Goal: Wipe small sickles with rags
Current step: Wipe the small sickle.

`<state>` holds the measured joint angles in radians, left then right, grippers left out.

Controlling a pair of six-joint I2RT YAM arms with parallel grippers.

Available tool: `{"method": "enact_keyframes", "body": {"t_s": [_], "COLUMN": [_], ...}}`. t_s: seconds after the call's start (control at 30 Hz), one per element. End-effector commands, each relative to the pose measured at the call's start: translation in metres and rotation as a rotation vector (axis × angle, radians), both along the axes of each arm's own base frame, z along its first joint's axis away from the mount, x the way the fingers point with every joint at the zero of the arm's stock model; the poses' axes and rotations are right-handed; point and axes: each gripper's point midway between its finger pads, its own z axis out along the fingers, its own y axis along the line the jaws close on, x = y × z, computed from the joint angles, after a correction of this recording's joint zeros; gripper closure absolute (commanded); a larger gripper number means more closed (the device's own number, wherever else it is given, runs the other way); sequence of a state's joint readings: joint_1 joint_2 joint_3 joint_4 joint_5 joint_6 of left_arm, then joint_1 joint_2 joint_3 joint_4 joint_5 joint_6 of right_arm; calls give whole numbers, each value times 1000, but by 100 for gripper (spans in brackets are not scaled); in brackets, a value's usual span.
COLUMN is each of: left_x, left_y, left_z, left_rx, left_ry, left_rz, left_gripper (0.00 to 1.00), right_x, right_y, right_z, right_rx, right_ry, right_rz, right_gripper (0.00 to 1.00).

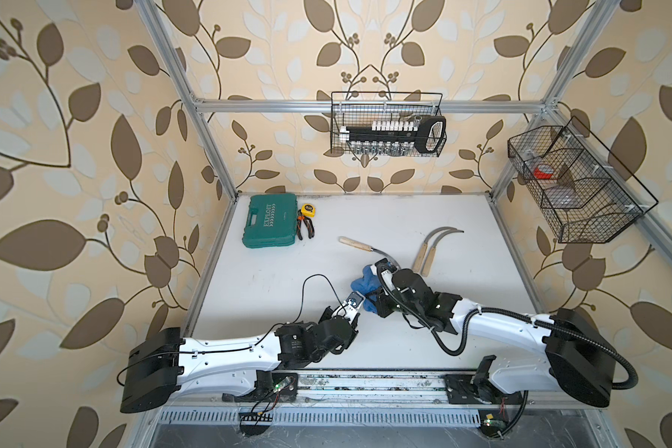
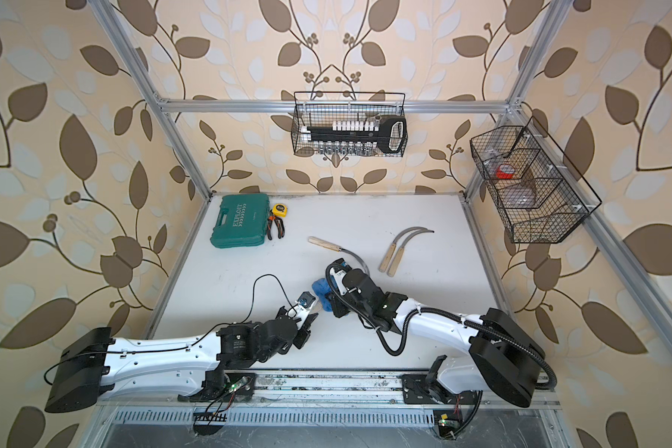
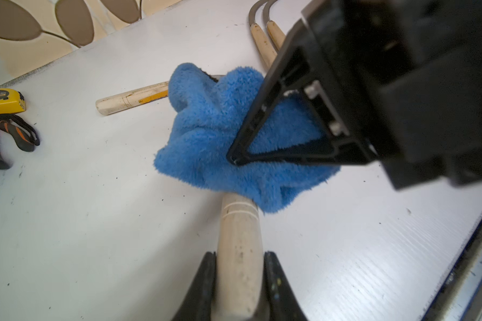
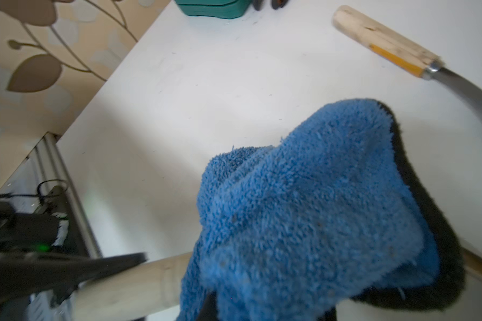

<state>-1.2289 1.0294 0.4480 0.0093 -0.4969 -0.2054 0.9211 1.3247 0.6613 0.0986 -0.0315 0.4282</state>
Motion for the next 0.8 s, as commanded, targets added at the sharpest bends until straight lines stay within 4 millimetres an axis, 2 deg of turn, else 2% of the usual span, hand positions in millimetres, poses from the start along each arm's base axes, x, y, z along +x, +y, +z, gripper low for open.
{"method": "enact_keyframes", "body": {"t_s": [0.0, 0.07, 0.13, 0.23, 0.33, 0.43, 0.5, 0.6, 0.77], "left_x": [8, 8, 8, 8, 8, 8, 7, 7, 7], "left_y": [-19, -19, -20, -19, -18, -16, -16, -15, -14], "left_z": [35, 34, 34, 35, 35, 37, 38, 40, 40], "left_rx": [-121, -123, -126, -119, -118, -130, -130, -124, -131], "left_ry": [-40, -43, -42, -34, -38, -48, -45, -42, -53], "left_rz": [3, 3, 0, 4, 7, 4, 3, 5, 5], "left_gripper": [100, 100, 100, 100, 100, 100, 100, 100, 100], "right_x": [-41, -46, -38, -17, 14, 34, 37, 30, -7], "right_y": [31, 31, 24, 6, -27, -48, -48, -33, 7], "right_z": [26, 27, 20, -1, -24, -33, -31, -23, 9], "right_rx": [71, 87, 61, 39, -1, -26, -37, -21, 4], "right_ry": [-24, -29, -31, 34, 70, 79, 74, 65, -24], "right_rz": [179, 195, 154, 92, -45, -139, -139, -85, 49], "right_gripper": [100, 100, 100, 100, 100, 100, 100, 100, 100]}}
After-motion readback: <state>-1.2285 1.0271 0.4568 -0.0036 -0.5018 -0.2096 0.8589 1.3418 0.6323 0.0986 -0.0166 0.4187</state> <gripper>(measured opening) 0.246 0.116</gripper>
